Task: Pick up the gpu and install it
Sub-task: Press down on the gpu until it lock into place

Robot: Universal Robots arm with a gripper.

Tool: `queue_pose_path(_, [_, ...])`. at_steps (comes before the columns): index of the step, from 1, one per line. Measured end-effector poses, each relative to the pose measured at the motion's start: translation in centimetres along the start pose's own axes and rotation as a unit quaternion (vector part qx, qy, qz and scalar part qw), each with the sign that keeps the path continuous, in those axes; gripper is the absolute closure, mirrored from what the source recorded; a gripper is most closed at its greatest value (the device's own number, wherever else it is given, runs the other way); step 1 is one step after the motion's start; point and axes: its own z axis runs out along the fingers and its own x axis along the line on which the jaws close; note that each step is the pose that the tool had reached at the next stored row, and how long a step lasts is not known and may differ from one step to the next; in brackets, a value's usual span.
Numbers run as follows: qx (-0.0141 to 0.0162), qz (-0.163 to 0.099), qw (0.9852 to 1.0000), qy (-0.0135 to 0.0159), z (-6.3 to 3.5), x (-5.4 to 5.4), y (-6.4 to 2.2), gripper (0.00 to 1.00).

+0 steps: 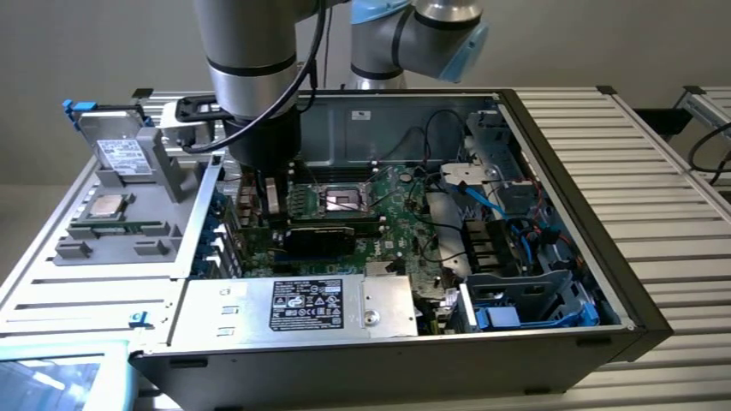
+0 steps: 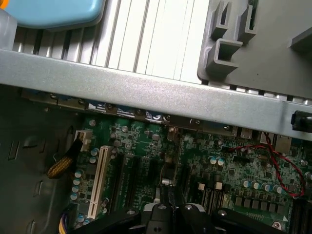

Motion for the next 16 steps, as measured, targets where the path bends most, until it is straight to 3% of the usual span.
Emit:
queue_pose_path(5, [0.0000,0.000,1.0000,-0.0001,0.52,0.01,-0.02,0.88])
queue_pose_path(13, [-0.0002,0.000,1.0000,-0.0001,0.55,0.01,-0.02,0.88])
queue_pose_path(16, [-0.0017,0.000,1.0000,-0.0005,0.24,0.00,-0.01,0.88])
